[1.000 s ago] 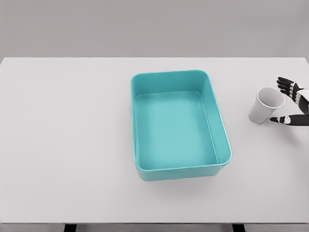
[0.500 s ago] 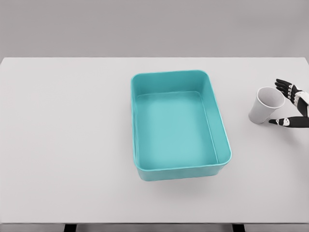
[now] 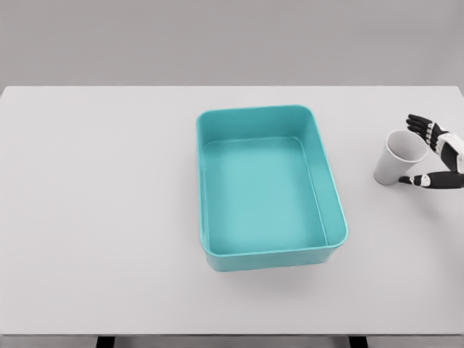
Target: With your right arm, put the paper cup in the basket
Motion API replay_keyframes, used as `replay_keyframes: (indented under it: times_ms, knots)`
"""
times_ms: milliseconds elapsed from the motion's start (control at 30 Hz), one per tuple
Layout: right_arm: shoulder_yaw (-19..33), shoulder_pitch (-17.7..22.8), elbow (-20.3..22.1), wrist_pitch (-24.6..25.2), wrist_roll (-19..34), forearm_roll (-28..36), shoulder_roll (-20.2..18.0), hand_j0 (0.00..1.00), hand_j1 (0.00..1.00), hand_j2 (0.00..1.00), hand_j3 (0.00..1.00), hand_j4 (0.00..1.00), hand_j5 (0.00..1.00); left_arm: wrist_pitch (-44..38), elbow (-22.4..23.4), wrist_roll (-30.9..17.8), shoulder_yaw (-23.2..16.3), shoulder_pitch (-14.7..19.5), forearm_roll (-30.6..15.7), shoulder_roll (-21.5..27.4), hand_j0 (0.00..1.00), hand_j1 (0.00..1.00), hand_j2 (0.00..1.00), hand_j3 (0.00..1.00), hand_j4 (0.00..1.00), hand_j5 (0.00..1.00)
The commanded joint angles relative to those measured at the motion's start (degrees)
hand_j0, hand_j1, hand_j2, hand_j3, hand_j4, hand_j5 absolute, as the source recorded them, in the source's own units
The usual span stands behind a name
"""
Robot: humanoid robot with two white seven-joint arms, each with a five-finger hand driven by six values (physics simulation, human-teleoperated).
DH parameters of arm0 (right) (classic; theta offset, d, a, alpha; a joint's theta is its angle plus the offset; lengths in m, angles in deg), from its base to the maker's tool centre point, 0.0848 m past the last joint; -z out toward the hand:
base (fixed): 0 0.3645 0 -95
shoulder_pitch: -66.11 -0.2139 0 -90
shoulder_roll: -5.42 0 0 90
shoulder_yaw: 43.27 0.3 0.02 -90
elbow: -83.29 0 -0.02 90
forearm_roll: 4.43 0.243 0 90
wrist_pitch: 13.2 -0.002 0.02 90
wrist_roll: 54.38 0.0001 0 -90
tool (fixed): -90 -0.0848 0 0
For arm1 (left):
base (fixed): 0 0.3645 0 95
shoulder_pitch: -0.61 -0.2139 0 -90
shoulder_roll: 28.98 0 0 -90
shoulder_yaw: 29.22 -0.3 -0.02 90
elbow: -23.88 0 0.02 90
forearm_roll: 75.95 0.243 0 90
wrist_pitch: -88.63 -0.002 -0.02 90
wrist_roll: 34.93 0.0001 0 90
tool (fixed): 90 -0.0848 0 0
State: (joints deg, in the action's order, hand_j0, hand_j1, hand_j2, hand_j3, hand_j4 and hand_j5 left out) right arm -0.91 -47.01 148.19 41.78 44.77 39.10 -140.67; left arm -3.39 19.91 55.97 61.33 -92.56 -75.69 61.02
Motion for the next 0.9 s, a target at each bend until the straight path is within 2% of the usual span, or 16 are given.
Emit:
replay_keyframes:
  times_ms: [0,867]
  knots:
    - [0.09,-0.09,0.49,0.03,-0.01,0.24,-0.07,1.00,1.00,1.00,1.00,1.00,1.00,0.00,0.01,-0.02,0.06,0.00,0.01,0.00,1.00,1.00,1.00,1.00,1.00,1.00]
    - [0.00,-0.26,1.98,0.03,-0.10,0.15,0.63,1.00,1.00,1.00,1.00,1.00,1.00,0.00,0.01,-0.02,-0.02,0.09,0.01,0.00,1.00,1.00,1.00,1.00,1.00,1.00]
